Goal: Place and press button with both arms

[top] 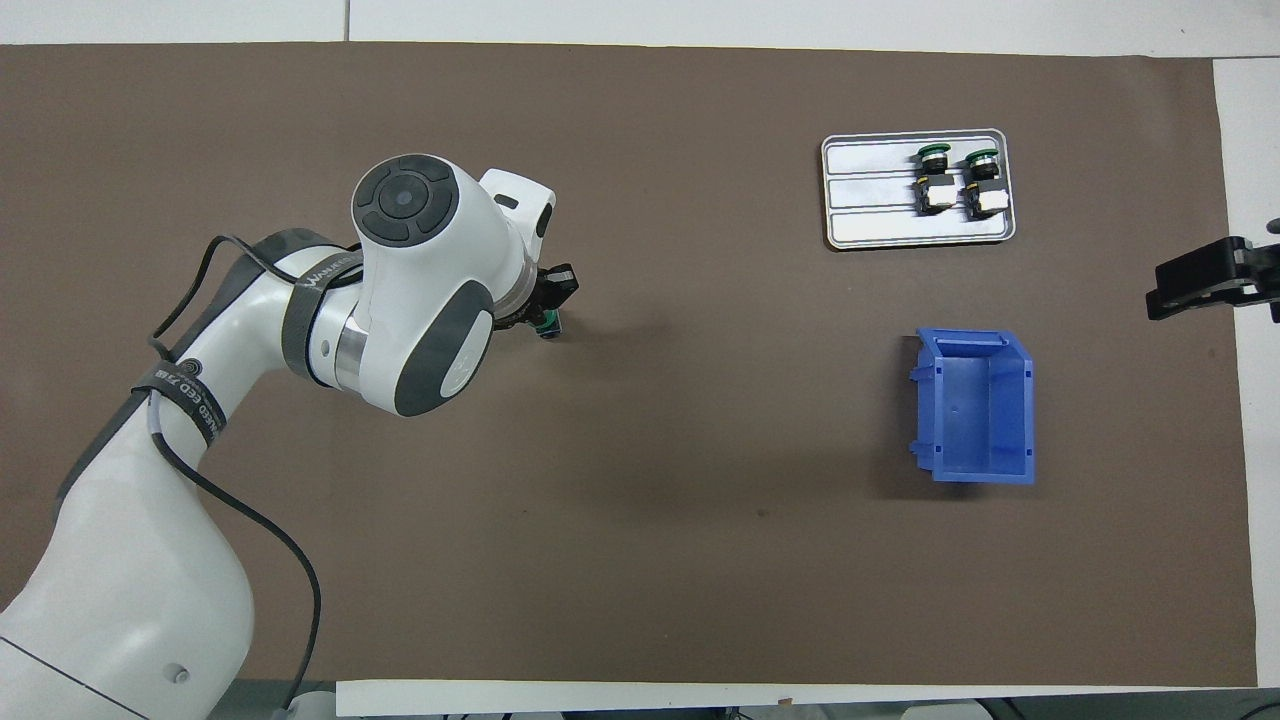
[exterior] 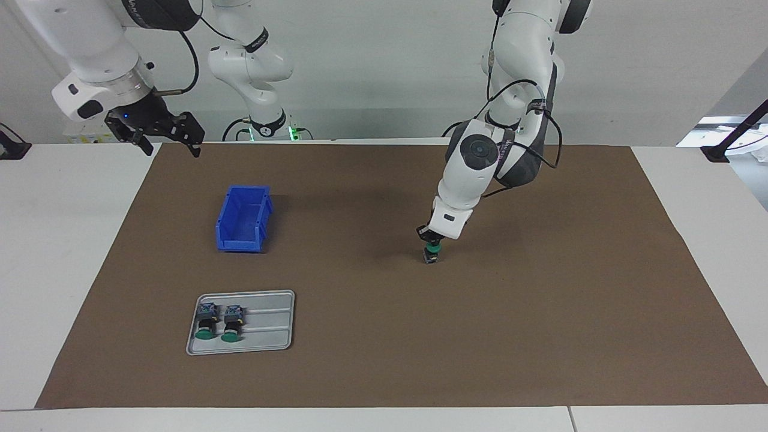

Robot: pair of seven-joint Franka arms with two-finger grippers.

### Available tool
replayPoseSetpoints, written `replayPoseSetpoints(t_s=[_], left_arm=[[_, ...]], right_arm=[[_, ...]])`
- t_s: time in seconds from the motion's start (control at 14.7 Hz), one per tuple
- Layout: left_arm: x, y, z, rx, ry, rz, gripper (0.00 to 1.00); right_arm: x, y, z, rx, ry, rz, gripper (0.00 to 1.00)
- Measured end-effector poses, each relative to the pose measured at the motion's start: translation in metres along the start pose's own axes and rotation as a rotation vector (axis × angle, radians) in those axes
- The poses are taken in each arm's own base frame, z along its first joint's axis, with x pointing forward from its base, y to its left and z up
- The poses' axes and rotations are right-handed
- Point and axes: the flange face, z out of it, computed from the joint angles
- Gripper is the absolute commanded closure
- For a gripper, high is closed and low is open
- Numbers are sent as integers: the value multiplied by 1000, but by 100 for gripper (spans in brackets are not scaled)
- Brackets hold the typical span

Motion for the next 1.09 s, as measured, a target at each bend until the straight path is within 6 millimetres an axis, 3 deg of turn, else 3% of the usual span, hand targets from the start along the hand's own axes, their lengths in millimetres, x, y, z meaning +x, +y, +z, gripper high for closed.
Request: replayPoseSetpoints(t_s=[0.07,0.2,0.41,0.75,0.89,1.09], left_arm=[[1,-1,-6,-6,7,-2,56],[5,-5,-25,-22,22,-10,36],[8,-14,-56,-36,35,-23,13],[21,-43,-75,-3,5,3,1],[37,-71,-84,19,-20,42,1],[61,-129,-113,37,-63,119,1]], right_arm=[[0,0,0,0,0,0,1],[0,0,0,0,0,0,1],[0,0,0,0,0,0,1],[0,0,0,0,0,0,1],[0,0,0,0,0,0,1],[0,0,0,0,0,0,1]])
